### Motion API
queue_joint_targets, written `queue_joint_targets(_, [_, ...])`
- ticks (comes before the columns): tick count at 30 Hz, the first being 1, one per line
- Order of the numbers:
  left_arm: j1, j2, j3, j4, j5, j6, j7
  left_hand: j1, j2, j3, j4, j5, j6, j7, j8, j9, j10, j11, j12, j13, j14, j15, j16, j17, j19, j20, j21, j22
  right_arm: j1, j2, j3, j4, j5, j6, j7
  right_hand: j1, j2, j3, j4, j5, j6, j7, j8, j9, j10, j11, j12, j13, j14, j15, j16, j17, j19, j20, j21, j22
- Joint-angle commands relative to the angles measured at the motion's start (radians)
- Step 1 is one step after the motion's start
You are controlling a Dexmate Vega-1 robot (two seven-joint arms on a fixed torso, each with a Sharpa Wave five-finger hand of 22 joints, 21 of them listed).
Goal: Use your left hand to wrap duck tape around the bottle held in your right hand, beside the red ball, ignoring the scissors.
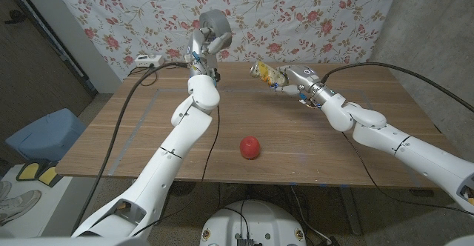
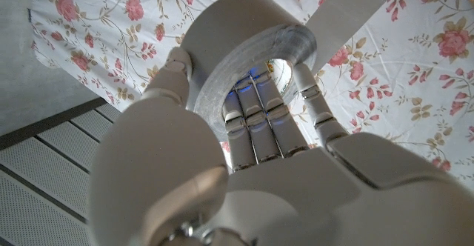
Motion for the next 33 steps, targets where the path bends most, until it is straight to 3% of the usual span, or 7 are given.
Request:
queue_joint_targets(1, [-0.159, 0.132, -0.012, 0.027, -0.141, 0.048, -0.366, 0.184, 0.172, 0.007, 0.000, 0.006, 0.011, 0.010, -0.007, 0.001, 0.118, -0.120, 0.011, 0.225, -0.023, -0.122, -0.015, 0.062, -0.008, 0.002, 0.010, 0.001, 0.002, -0.001, -0.005, -0.005, -0.035, -0.009, -0.017, 0.110, 0.117, 0.054, 0.062, 0.005, 0.466, -0.315, -0.003, 0.005, 0.316, -0.237, 0.002, 0.000, 0.080, -0.195, -0.004, 0.006, -0.004, -0.103, 0.007, 0.000])
queue_joint_targets(7, [-0.228, 0.158, -0.028, 0.047, -0.231, 0.088, -0.516, 0.200, 0.170, 0.004, -0.004, 0.007, 0.013, 0.013, -0.011, 0.000, 0.119, -0.120, 0.016, 0.238, -0.028, -0.127, -0.021, 0.065, -0.009, 0.001, 0.017, 0.000, 0.026, 0.023, -0.028, 0.029, -0.066, -0.008, -0.020, 0.111, 0.116, 0.052, 0.064, 0.006, 0.468, -0.315, -0.005, 0.006, 0.319, -0.240, 0.002, 0.000, 0.081, -0.195, -0.006, 0.010, -0.005, -0.103, 0.010, 0.000])
queue_joint_targets(14, [-0.283, 0.158, -0.044, 0.076, -0.321, 0.117, -0.625, 0.214, 0.169, -0.001, -0.004, 0.006, 0.014, 0.018, -0.016, -0.001, 0.118, -0.120, 0.021, 0.254, -0.026, -0.127, -0.026, 0.069, -0.009, 0.001, 0.025, 0.000, 0.067, 0.054, -0.062, 0.080, -0.086, 0.019, -0.002, 0.112, 0.116, 0.050, 0.065, 0.008, 0.470, -0.315, -0.006, 0.007, 0.318, -0.242, 0.002, 0.003, 0.081, -0.195, -0.008, 0.013, -0.006, -0.105, 0.012, -0.001])
queue_joint_targets(26, [-0.378, 0.167, -0.032, 0.129, -0.407, 0.189, -0.765, 0.239, 0.168, -0.009, -0.007, 0.003, 0.019, 0.033, -0.022, -0.002, 0.122, -0.112, 0.028, 0.274, -0.017, -0.117, -0.026, 0.078, -0.006, 0.002, 0.040, -0.001, 0.131, 0.118, -0.112, 0.155, -0.124, 0.024, 0.020, 0.117, 0.117, 0.046, 0.068, 0.011, 0.473, -0.314, -0.010, 0.009, 0.319, -0.239, -0.001, 0.003, 0.083, -0.196, -0.013, 0.021, -0.008, -0.105, 0.017, -0.003])
queue_joint_targets(33, [-0.396, 0.161, -0.026, 0.134, -0.415, 0.207, -0.778, 0.244, 0.169, -0.012, -0.004, 0.001, 0.022, 0.046, -0.025, -0.002, 0.123, -0.111, 0.024, 0.273, -0.012, -0.113, -0.029, 0.078, -0.007, 0.005, 0.046, -0.001, 0.146, 0.133, -0.124, 0.171, -0.126, 0.029, 0.020, 0.119, 0.118, 0.043, 0.071, 0.013, 0.475, -0.310, -0.013, 0.011, 0.323, -0.237, -0.003, 0.001, 0.085, -0.195, -0.016, 0.027, -0.009, -0.105, 0.021, -0.004])
